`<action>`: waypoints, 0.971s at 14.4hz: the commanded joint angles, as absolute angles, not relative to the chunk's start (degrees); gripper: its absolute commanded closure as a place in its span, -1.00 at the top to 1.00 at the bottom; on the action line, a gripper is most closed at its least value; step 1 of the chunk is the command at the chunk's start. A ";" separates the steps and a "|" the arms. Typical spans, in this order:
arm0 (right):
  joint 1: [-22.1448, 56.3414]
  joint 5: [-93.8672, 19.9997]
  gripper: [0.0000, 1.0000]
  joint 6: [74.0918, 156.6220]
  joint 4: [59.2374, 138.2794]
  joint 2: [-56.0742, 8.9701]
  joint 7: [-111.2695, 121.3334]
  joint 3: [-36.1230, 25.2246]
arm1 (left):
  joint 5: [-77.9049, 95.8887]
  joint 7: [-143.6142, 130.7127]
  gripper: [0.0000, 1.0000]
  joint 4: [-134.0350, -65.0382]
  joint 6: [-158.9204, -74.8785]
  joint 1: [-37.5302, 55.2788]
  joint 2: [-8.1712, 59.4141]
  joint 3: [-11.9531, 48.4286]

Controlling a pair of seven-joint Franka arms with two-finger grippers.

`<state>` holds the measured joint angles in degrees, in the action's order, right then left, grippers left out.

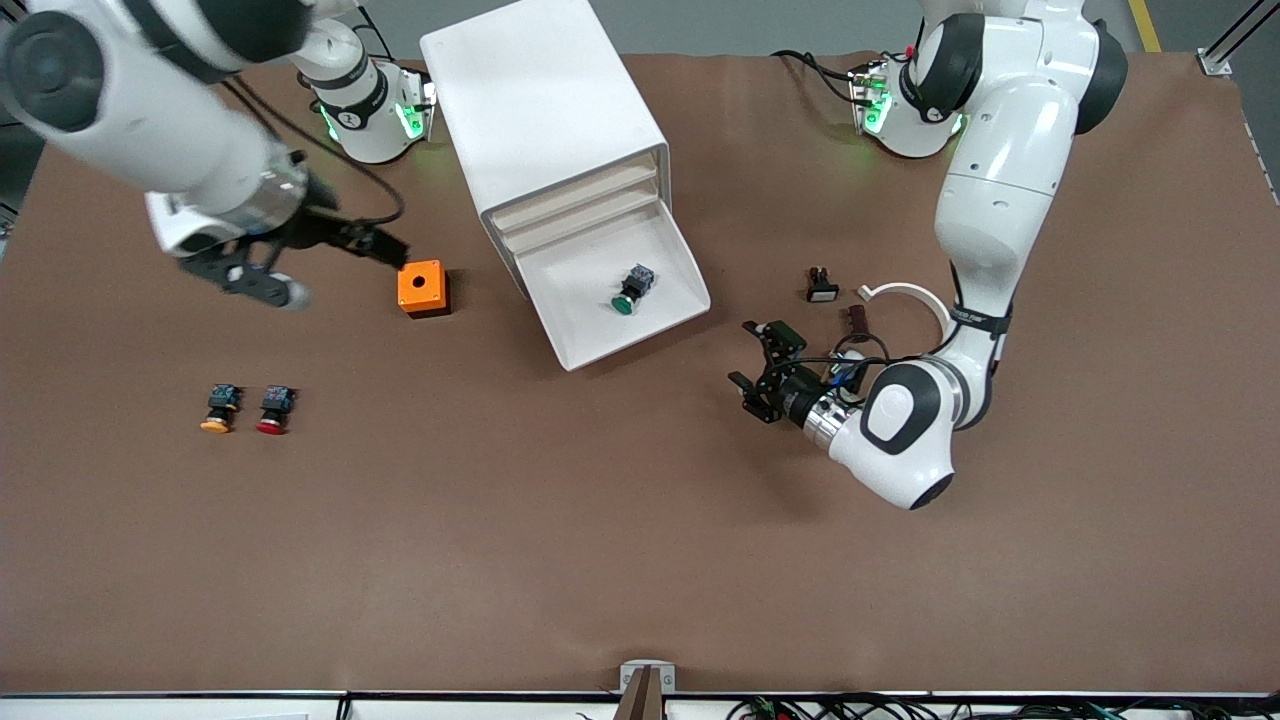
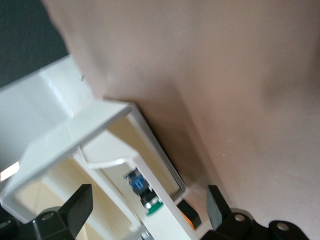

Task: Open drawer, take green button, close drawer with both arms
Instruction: 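Reach the right gripper into the drawer over the green button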

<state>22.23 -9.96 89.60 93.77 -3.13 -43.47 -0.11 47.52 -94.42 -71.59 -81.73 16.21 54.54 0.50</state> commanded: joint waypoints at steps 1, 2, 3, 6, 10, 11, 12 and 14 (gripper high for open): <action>27.57 -10.90 1.00 93.59 95.53 -2.55 -50.77 -0.97 | 42.11 -80.47 1.00 -72.25 -84.01 17.22 52.82 0.27; 29.25 -10.81 1.00 95.17 96.23 -2.55 -53.76 -0.97 | 40.19 -75.55 1.00 -72.25 -86.72 17.49 52.74 0.09; 31.36 -10.64 1.00 96.84 97.46 -2.64 -56.75 -0.97 | 37.99 -71.67 1.00 -72.25 -88.92 17.49 52.65 0.17; 36.63 -10.02 1.00 102.72 100.28 -3.33 -65.63 -0.97 | 34.90 -60.85 1.00 -72.07 -94.55 17.49 51.51 0.18; 42.96 -6.51 1.00 109.32 100.55 -8.69 -74.51 -0.97 | 24.99 -55.46 1.00 -72.16 -102.46 19.67 48.79 0.27; 44.46 -5.63 1.00 111.08 100.55 -10.18 -76.53 -0.97 | 21.92 -55.11 1.00 -72.25 -104.66 20.38 48.34 0.52; 45.69 -4.15 1.00 112.66 100.55 -11.59 -79.08 -0.97 | 19.88 -55.11 1.00 -72.25 -106.50 20.83 48.08 0.70; 48.42 -2.47 1.00 115.74 100.46 -14.66 -82.69 -0.97 | 18.98 -55.11 1.00 -72.33 -109.24 20.92 47.29 0.79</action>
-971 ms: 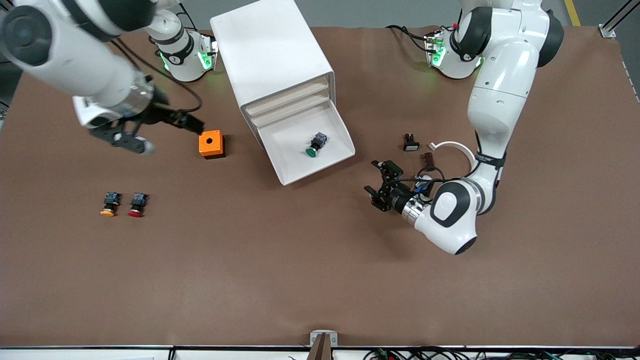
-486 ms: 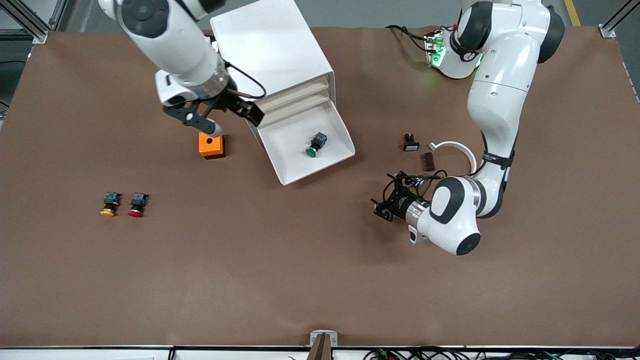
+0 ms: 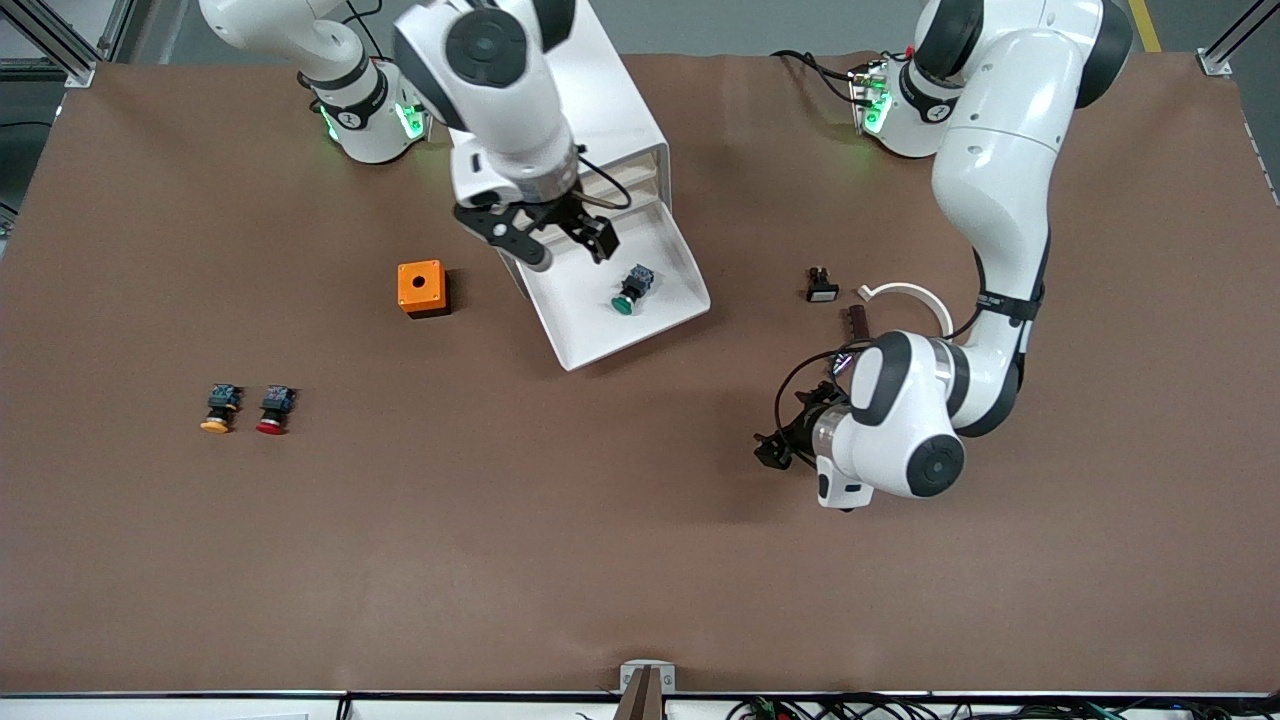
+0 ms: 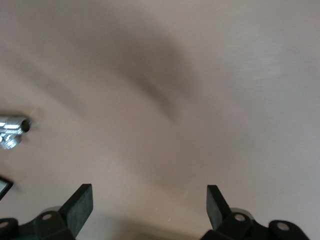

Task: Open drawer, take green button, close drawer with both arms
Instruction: 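Reach the right gripper into the drawer over the green button, then grasp the green button with the right gripper and lift it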

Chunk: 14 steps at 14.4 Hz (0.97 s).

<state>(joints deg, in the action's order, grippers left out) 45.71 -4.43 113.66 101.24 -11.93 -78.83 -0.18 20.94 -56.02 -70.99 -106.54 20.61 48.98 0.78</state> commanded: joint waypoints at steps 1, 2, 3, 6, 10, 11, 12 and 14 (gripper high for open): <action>49.04 -2.37 1.00 116.80 100.46 -15.81 -83.05 -0.97 | 18.90 -55.11 1.00 -72.51 -110.38 20.92 46.85 0.88; 49.56 -2.11 1.00 117.76 100.46 -16.86 -83.67 -1.05 | 18.81 -55.11 1.00 -72.51 -111.26 21.00 46.58 0.88; 49.92 -1.33 1.00 118.82 100.37 -17.83 -84.80 -0.97 | 18.46 -55.11 1.00 -72.60 -111.97 21.61 46.32 0.79; 51.58 0.17 1.00 121.98 100.37 -21.61 -87.88 -1.05 | 15.13 -55.11 1.00 -72.68 -116.00 23.20 45.79 0.79; 54.14 3.42 1.00 125.77 100.28 -25.48 -92.54 -1.05 | 12.93 -55.37 1.00 -73.21 -117.07 24.52 45.09 0.79; 54.49 3.60 1.00 126.21 100.37 -26.27 -92.90 -1.05 | 11.88 -55.81 1.00 -73.21 -117.07 25.04 44.83 0.79; 54.84 3.78 1.00 126.47 100.37 -26.80 -93.42 -1.05 | 11.34 -56.16 1.00 -73.21 -117.16 25.66 44.56 0.79; 55.11 3.78 1.00 126.91 100.37 -27.42 -93.52 -1.05 | 11.25 -56.25 1.00 -73.21 -117.51 25.93 44.03 0.70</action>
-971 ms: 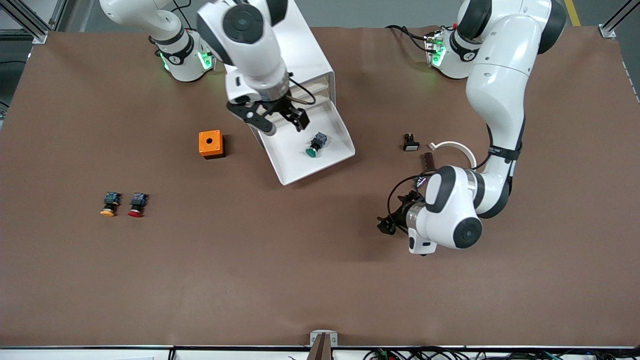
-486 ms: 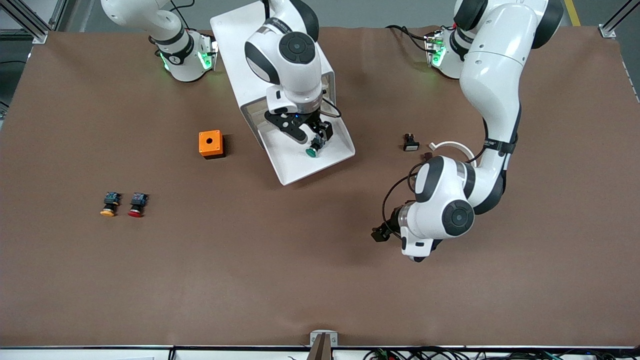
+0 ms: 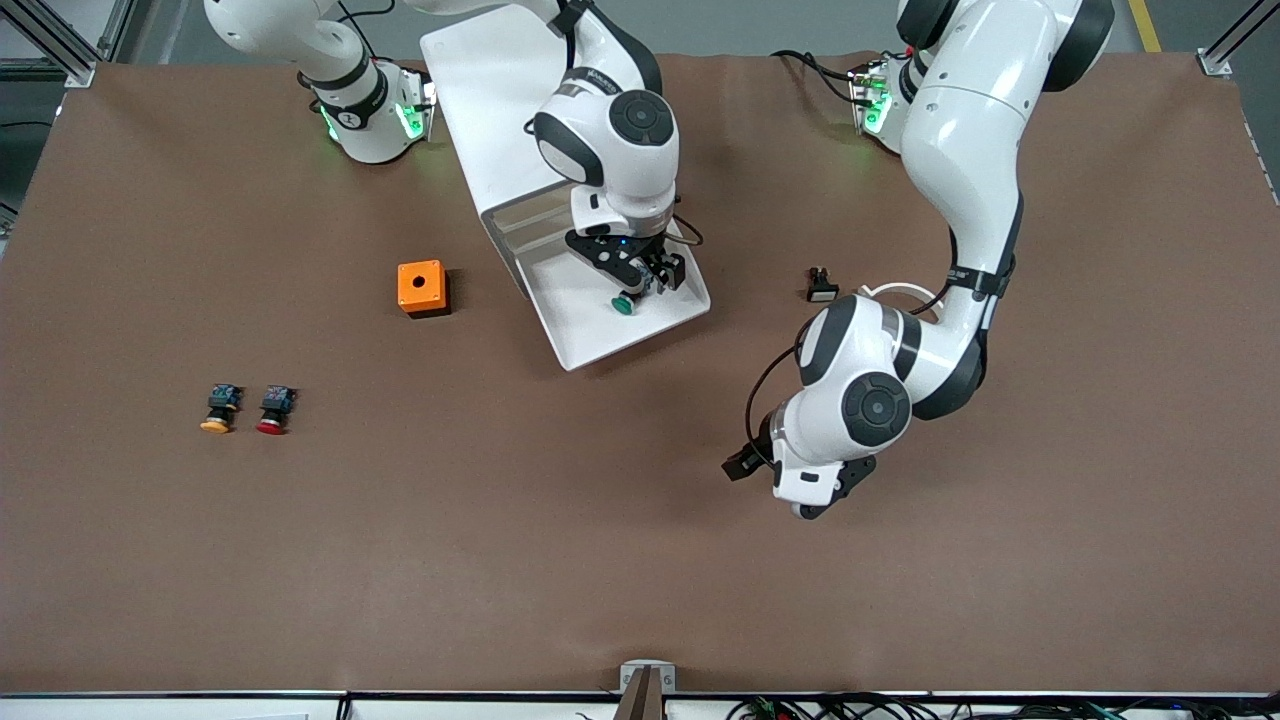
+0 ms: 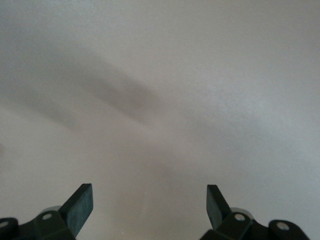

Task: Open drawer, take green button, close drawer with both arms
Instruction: 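Grasp the green button with the right gripper and lift it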

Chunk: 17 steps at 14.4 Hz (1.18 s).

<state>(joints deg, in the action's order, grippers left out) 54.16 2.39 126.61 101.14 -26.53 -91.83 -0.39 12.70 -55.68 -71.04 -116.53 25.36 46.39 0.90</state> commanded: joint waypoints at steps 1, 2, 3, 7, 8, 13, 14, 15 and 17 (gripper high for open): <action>55.37 3.78 1.00 127.09 100.28 -28.12 -93.52 -1.05 | 10.73 -56.42 1.00 -73.30 -118.03 26.45 43.69 0.70; 55.72 3.87 1.00 127.52 100.37 -28.30 -93.52 -1.14 | 9.33 -56.95 1.00 -73.30 -118.21 27.59 43.68 0.53; 55.81 4.48 1.00 127.79 100.37 -28.65 -93.52 -1.23 | 7.49 -58.35 1.00 -73.30 -118.21 28.03 43.68 0.53; 55.46 6.94 1.00 128.06 100.28 -29.79 -93.52 -1.32 | 3.34 -58.54 1.00 -73.21 -118.30 29.53 43.86 1.66; 55.28 6.94 1.00 128.23 100.28 -29.79 -93.52 -1.23 | 3.34 -58.54 1.00 -73.21 -118.30 29.71 44.03 2.02; 55.46 6.94 0.98 128.23 100.28 -29.88 -93.52 -1.23 | 3.34 -58.54 1.00 -73.39 -118.12 31.02 44.12 2.20; 55.63 6.94 0.80 128.15 100.28 -29.88 -93.43 -1.23 | 3.17 -58.88 1.00 -73.48 -118.12 31.11 44.12 2.20; 55.72 6.86 0.61 128.23 100.20 -29.88 -93.43 -1.23 | 3.08 -58.89 1.00 -73.56 -118.12 31.11 44.21 2.11; 55.72 6.59 0.35 128.23 100.02 -29.97 -93.43 -1.14 | 2.29 -59.06 1.00 -73.56 -118.12 31.29 44.12 2.11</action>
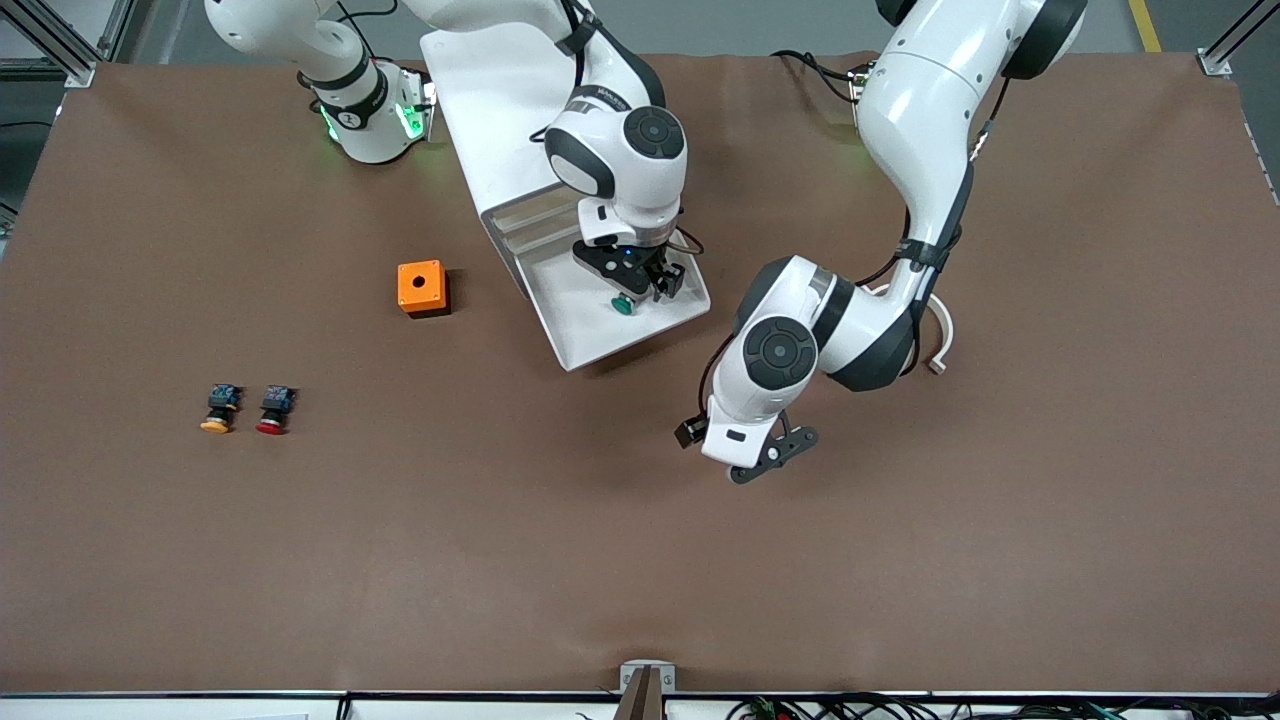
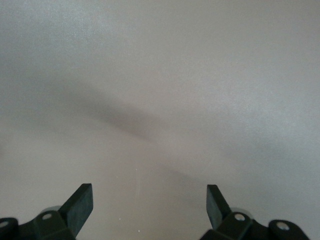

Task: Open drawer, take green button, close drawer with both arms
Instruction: 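Grasp the green button with the right gripper and lift it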

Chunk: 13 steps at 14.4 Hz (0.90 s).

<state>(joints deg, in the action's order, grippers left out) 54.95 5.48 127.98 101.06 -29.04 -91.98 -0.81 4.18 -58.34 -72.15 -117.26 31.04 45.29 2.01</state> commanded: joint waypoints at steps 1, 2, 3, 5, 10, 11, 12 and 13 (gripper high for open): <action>55.81 6.50 0.31 128.23 100.02 -29.97 -93.51 -1.14 | 2.29 -59.24 1.00 -73.56 -118.12 31.29 44.12 2.11; 55.81 6.42 0.14 128.23 100.02 -29.97 -93.52 -1.14 | 2.29 -59.41 1.00 -73.56 -118.12 31.29 44.21 2.11; 55.90 6.33 -0.11 128.23 100.02 -29.97 -93.43 -1.14 | 2.29 -59.50 1.00 -73.56 -118.12 31.29 44.21 2.11; 56.33 6.15 -1.00 128.23 100.02 -29.97 -93.60 -1.05 | 2.29 -59.59 1.00 -73.74 -118.12 31.29 44.21 2.11; 55.29 6.15 -1.00 127.45 98.27 -29.27 -93.69 -1.05 | 2.29 -62.40 1.00 -73.74 -118.12 31.20 44.30 2.11; 54.07 6.07 -1.00 127.35 97.30 -28.92 -93.60 -1.05 | 2.29 -62.32 1.00 -73.74 -118.12 31.20 44.30 2.11; 52.57 6.06 -1.00 126.74 97.03 -27.87 -92.73 -0.88 | 2.29 -62.31 1.00 -73.74 -118.12 31.20 44.21 2.02; 51.25 5.98 -1.00 125.96 96.68 -26.90 -90.64 -0.79 | 2.29 -62.31 1.00 -73.65 -118.12 30.94 44.21 2.02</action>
